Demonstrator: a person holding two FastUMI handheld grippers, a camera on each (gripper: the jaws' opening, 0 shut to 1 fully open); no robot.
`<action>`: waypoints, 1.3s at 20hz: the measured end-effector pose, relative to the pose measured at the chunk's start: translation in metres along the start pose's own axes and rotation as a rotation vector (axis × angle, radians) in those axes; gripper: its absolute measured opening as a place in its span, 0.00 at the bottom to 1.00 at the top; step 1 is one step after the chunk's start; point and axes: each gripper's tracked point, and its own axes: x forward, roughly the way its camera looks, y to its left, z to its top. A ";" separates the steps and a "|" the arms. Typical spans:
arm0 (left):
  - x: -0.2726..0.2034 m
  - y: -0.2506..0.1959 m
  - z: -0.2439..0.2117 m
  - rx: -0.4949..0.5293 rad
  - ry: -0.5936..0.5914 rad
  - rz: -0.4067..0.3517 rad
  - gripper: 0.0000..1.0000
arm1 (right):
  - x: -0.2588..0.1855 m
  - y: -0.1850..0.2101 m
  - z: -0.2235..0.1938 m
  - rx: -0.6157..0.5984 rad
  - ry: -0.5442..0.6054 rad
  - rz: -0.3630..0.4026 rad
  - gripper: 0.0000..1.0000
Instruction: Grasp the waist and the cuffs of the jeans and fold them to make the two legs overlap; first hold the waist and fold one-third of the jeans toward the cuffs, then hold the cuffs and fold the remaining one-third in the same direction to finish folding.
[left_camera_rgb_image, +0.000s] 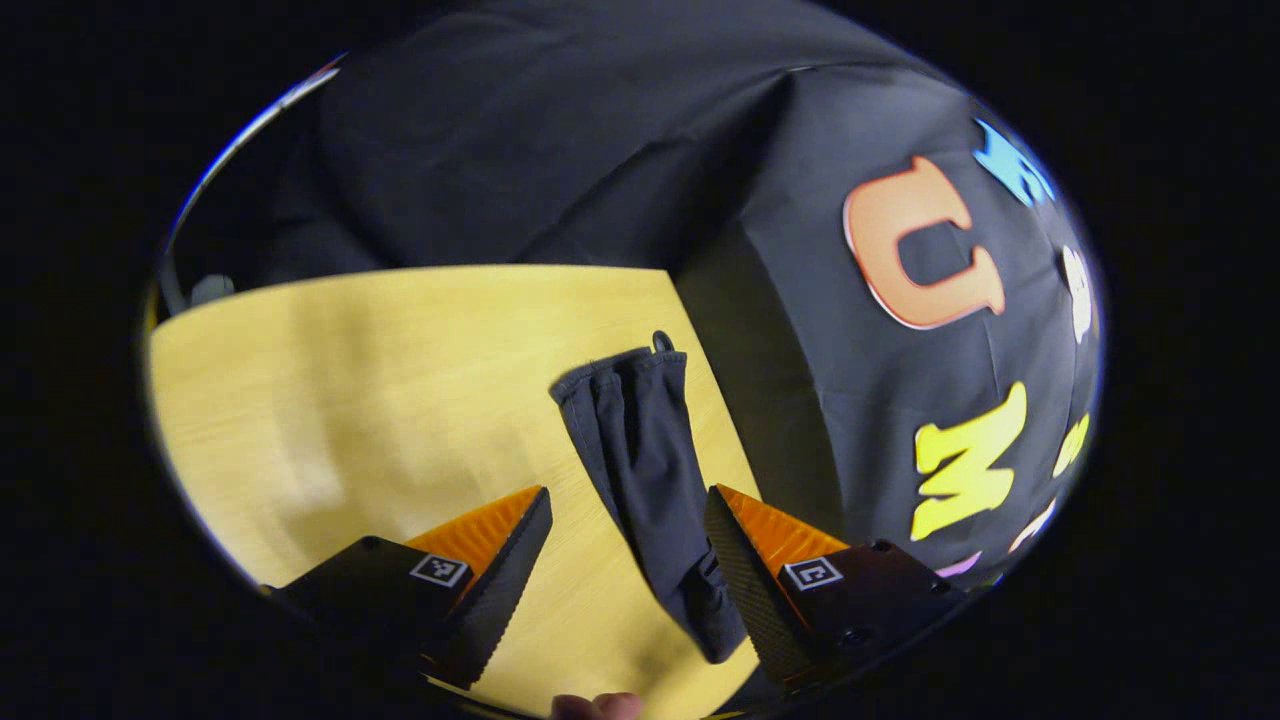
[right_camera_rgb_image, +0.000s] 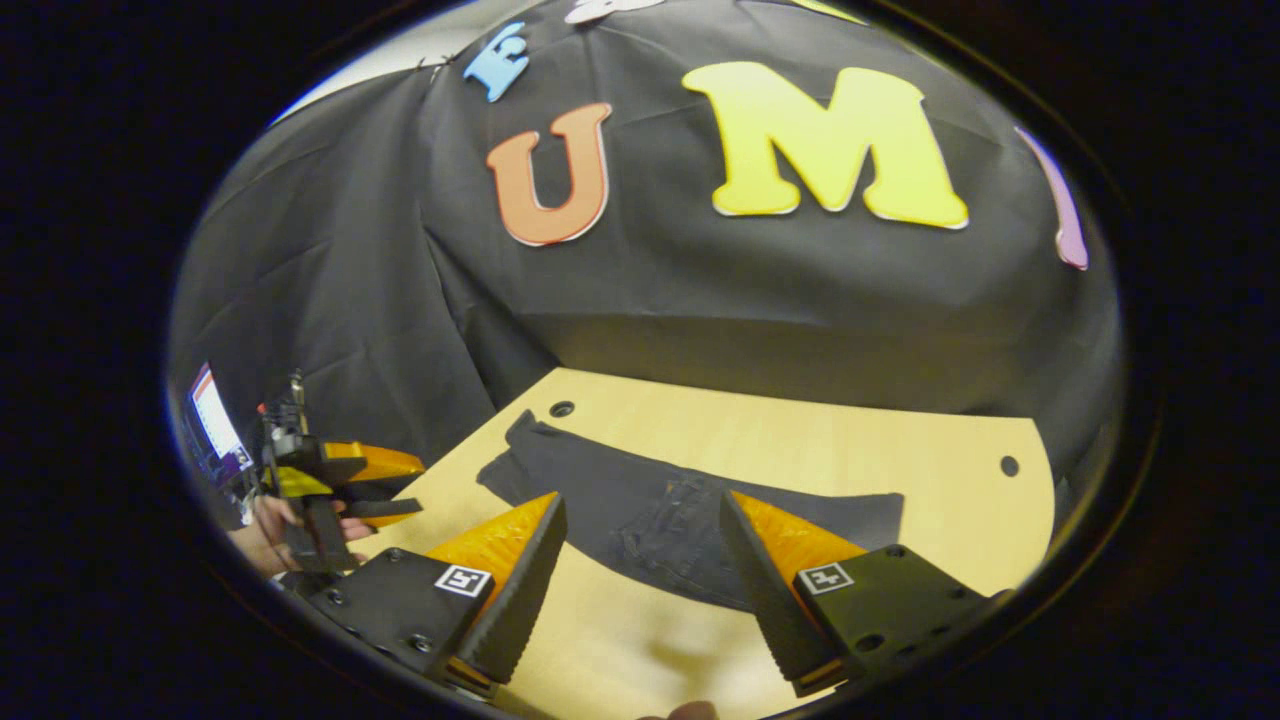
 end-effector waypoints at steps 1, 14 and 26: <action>0.019 0.000 -0.003 -0.037 0.026 -0.017 0.99 | -0.012 -0.014 0.001 0.021 -0.002 -0.023 0.92; 0.119 0.023 0.029 -0.030 0.012 -0.035 0.96 | -0.059 -0.107 -0.023 0.134 0.032 -0.191 0.95; 0.172 0.003 0.026 -0.074 0.007 -0.123 0.73 | -0.070 -0.140 -0.051 0.208 0.088 -0.247 0.95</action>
